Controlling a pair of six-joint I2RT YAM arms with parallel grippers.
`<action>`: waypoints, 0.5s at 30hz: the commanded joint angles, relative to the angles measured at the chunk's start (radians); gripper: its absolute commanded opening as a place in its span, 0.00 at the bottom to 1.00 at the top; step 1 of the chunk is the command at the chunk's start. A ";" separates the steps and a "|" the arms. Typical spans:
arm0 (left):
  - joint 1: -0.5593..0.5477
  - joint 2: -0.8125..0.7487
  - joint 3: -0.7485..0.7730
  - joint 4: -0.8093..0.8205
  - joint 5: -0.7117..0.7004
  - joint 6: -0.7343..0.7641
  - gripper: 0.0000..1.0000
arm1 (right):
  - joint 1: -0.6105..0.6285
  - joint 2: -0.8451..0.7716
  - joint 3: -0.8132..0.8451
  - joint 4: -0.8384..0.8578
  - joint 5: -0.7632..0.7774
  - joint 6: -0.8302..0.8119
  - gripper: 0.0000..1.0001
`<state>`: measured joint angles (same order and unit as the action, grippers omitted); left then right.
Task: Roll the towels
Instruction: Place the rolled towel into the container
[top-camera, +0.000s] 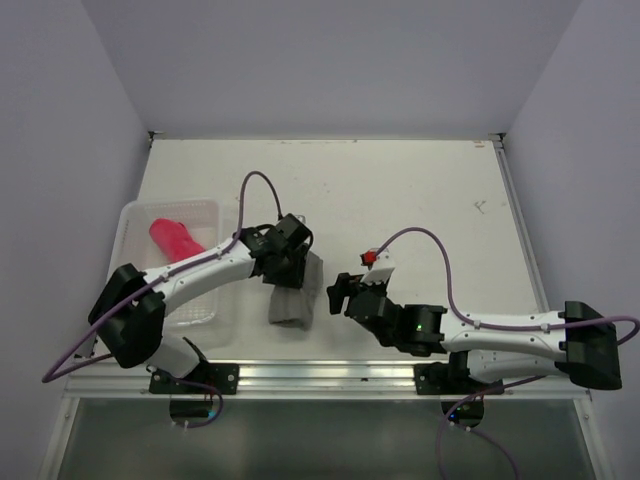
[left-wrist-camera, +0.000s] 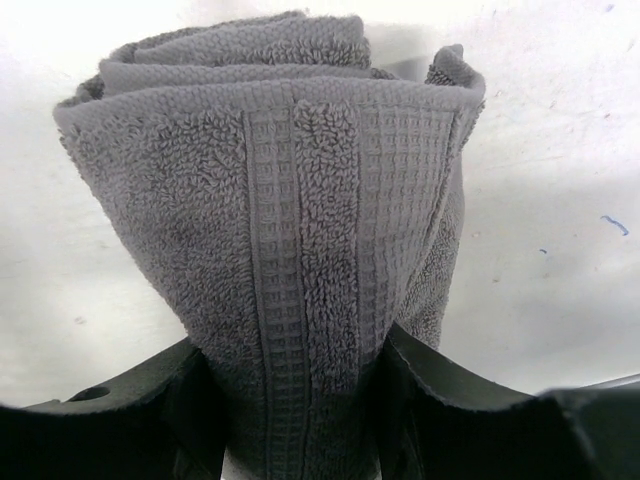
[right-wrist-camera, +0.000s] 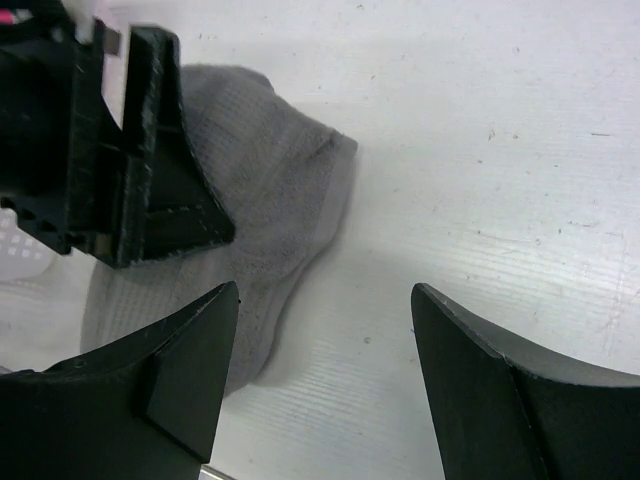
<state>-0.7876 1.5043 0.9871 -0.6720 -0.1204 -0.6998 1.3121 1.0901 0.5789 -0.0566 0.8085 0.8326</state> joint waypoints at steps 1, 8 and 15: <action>0.043 -0.093 0.110 -0.081 -0.064 0.065 0.00 | -0.013 -0.024 -0.004 0.009 -0.032 0.028 0.73; 0.206 -0.199 0.231 -0.170 -0.110 0.155 0.00 | -0.023 -0.013 -0.002 0.004 -0.051 0.025 0.73; 0.286 -0.187 0.499 -0.398 -0.430 0.188 0.00 | -0.034 0.010 0.027 -0.012 -0.075 0.002 0.73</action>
<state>-0.5293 1.3296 1.3731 -0.9394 -0.3424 -0.5510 1.2861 1.0935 0.5789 -0.0605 0.7376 0.8368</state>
